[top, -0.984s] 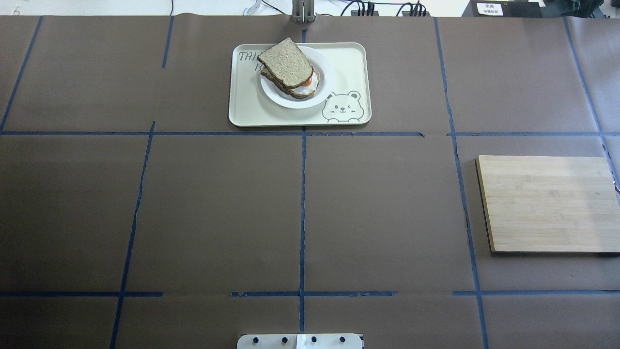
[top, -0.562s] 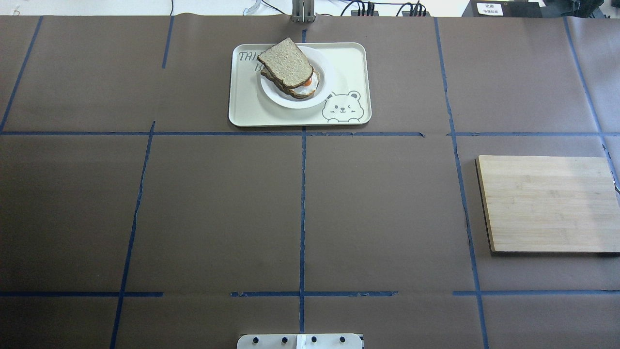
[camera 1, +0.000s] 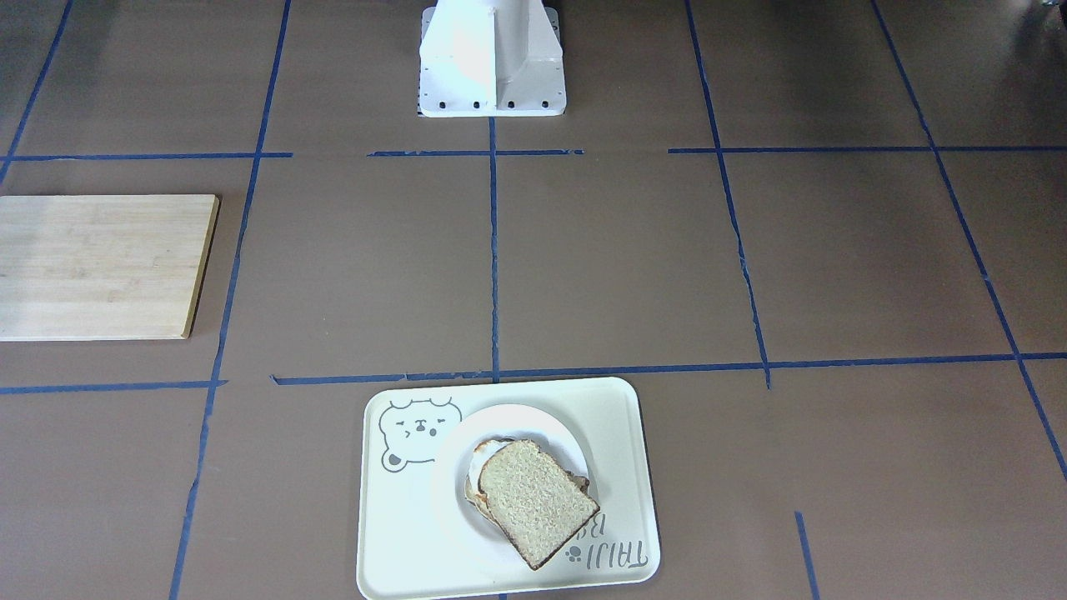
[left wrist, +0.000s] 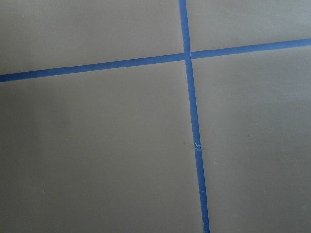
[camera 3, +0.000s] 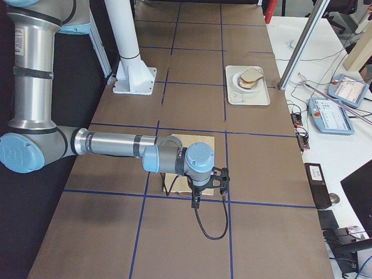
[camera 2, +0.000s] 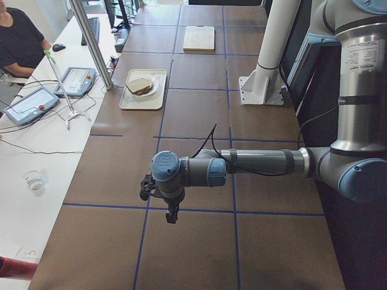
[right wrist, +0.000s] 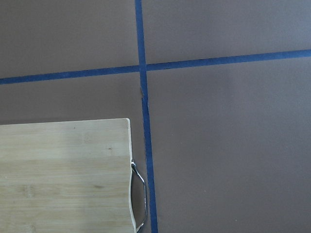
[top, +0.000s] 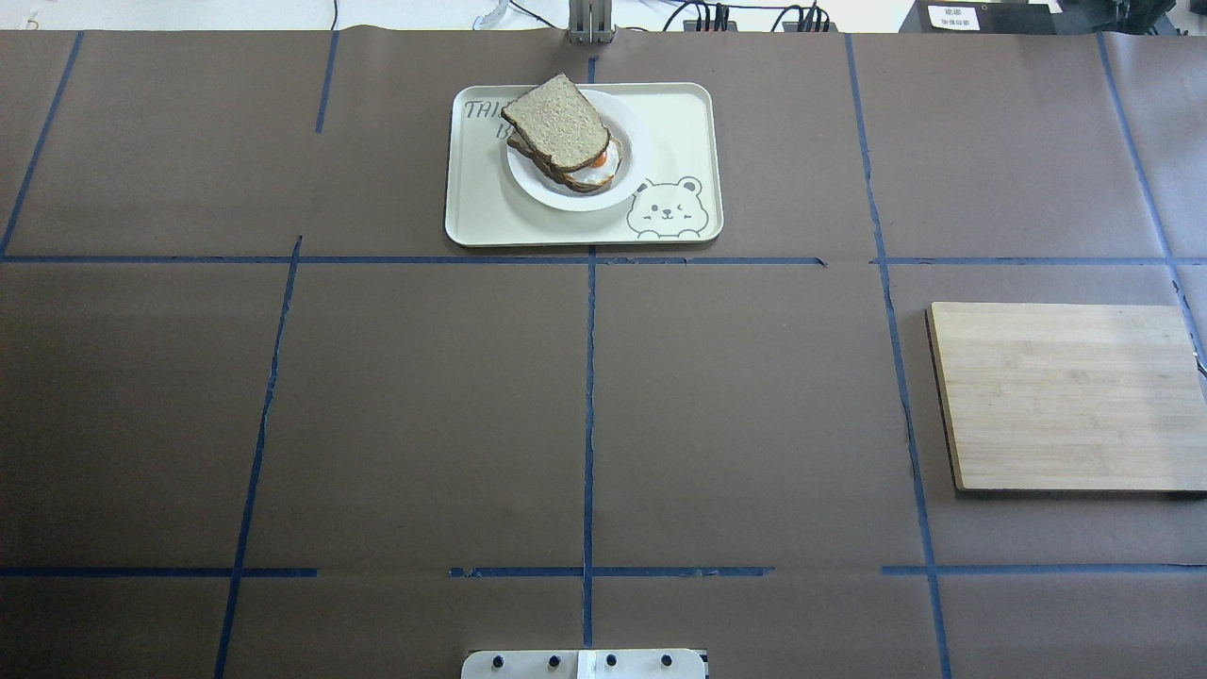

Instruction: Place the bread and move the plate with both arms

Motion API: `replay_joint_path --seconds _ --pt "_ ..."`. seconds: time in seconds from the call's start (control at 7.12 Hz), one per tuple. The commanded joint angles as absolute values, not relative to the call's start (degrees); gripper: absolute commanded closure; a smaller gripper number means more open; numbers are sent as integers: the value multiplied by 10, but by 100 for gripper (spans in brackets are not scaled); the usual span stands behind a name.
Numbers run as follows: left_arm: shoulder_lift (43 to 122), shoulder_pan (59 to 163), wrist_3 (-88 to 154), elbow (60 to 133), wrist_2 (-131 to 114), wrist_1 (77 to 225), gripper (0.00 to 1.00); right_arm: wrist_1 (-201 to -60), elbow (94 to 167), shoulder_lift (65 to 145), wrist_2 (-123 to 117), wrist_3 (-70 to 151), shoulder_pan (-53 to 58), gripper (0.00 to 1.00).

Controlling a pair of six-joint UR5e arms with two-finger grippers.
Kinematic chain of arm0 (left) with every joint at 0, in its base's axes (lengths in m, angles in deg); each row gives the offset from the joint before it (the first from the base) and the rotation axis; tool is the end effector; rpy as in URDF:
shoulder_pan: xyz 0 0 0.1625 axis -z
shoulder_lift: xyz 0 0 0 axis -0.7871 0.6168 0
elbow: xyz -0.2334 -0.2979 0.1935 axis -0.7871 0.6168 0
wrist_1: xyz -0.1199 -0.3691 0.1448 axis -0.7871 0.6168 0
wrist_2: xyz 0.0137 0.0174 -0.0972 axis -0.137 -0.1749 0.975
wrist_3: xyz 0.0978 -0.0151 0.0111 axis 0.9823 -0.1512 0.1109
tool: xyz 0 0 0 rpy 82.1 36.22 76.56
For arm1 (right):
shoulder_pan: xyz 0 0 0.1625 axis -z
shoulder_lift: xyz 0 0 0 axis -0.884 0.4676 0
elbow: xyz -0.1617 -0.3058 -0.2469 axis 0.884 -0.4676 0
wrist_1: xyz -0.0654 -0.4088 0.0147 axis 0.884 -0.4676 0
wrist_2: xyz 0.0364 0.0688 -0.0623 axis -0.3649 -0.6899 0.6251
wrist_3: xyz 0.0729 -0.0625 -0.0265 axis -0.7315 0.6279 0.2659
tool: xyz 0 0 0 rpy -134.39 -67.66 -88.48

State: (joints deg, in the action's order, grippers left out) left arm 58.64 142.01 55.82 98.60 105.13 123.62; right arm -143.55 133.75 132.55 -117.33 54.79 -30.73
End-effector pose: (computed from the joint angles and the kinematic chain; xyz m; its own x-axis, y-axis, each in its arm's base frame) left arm -0.0636 -0.4574 0.6676 0.6991 0.1167 -0.7054 -0.0987 0.9929 0.0665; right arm 0.0820 -0.4351 0.6602 0.6752 0.0820 0.7331 -0.0734 0.9963 -0.0439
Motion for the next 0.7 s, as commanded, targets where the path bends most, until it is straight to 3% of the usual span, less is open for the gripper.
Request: replay_joint_path --seconds 0.0,0.56 --pt "586 1420 558 986 1051 1236 0 -1435 1337 1326 -1174 548 -308 0" --pt "585 1420 558 985 1051 1236 0 -1435 1342 1325 -1174 548 -308 0"
